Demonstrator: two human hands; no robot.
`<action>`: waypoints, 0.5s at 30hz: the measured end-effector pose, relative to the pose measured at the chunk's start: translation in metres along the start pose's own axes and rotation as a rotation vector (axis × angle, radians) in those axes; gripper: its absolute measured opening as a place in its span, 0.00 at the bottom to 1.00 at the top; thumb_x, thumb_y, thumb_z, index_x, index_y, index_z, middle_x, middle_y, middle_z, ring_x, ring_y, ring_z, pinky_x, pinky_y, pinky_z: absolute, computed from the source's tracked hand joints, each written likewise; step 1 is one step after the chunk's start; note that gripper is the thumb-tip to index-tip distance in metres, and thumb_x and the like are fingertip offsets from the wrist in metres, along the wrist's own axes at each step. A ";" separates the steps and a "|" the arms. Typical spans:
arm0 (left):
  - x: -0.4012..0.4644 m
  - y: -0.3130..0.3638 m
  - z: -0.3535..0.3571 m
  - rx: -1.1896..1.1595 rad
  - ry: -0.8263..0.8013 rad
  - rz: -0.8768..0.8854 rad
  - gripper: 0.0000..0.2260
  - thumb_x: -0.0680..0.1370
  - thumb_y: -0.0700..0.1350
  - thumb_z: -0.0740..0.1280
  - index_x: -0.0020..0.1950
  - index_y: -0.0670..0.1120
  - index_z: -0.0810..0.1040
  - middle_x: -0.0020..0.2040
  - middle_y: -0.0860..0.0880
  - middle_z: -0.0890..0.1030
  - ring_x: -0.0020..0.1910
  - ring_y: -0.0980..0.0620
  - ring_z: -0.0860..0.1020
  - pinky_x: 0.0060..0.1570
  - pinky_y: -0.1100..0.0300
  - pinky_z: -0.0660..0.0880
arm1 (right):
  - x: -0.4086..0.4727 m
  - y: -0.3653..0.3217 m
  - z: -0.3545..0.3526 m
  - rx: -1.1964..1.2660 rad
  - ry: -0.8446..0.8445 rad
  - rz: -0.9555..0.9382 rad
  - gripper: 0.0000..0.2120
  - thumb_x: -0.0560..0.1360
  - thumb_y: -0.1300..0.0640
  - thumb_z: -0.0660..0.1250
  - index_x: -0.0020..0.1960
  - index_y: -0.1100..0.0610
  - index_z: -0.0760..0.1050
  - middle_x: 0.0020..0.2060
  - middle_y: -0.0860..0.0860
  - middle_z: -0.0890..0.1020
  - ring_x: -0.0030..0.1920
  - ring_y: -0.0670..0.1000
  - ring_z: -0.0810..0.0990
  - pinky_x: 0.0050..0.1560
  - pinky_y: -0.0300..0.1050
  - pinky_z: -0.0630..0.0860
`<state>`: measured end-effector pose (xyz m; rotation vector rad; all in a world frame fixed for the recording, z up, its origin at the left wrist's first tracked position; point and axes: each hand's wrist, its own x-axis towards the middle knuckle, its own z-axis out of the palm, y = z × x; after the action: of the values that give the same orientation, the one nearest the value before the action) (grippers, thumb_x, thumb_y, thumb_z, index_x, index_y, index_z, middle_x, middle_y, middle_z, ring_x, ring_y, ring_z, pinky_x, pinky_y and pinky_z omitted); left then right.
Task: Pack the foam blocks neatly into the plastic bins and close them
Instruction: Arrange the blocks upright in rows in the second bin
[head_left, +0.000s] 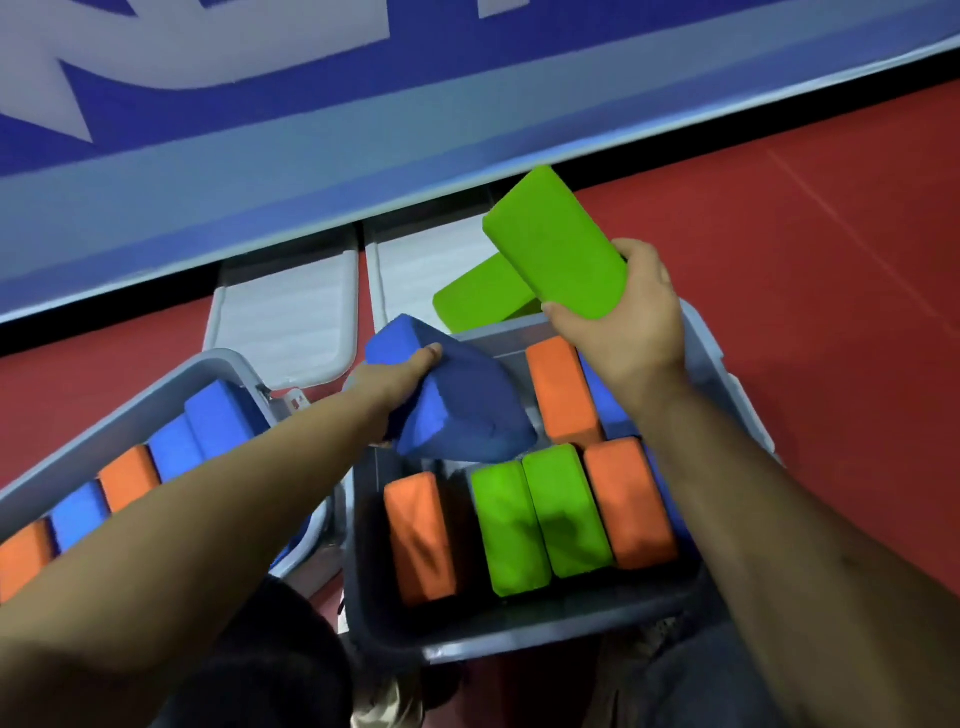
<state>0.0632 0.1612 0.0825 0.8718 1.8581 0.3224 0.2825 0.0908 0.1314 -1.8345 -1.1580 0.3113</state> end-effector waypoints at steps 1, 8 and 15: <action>-0.002 -0.002 0.003 -0.041 -0.024 -0.043 0.45 0.59 0.69 0.74 0.67 0.46 0.67 0.58 0.44 0.77 0.51 0.42 0.79 0.36 0.52 0.75 | 0.000 -0.002 -0.003 0.016 0.009 0.023 0.32 0.63 0.52 0.78 0.62 0.61 0.71 0.56 0.58 0.77 0.58 0.58 0.74 0.55 0.43 0.66; -0.004 -0.010 0.065 0.165 0.014 0.115 0.49 0.64 0.65 0.75 0.72 0.39 0.55 0.67 0.41 0.69 0.63 0.38 0.72 0.58 0.44 0.74 | -0.004 0.004 -0.014 0.024 -0.012 0.061 0.32 0.62 0.51 0.78 0.62 0.59 0.72 0.55 0.57 0.79 0.56 0.56 0.76 0.52 0.40 0.67; 0.021 -0.013 0.089 0.187 -0.052 0.080 0.47 0.69 0.65 0.71 0.74 0.37 0.55 0.69 0.39 0.68 0.63 0.37 0.72 0.59 0.45 0.73 | 0.003 0.016 -0.017 0.050 -0.005 0.112 0.33 0.62 0.50 0.78 0.62 0.58 0.72 0.54 0.56 0.79 0.55 0.57 0.76 0.54 0.47 0.71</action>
<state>0.1316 0.1525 0.0208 1.0736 1.8287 0.1752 0.3042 0.0812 0.1286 -1.8588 -1.0436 0.4057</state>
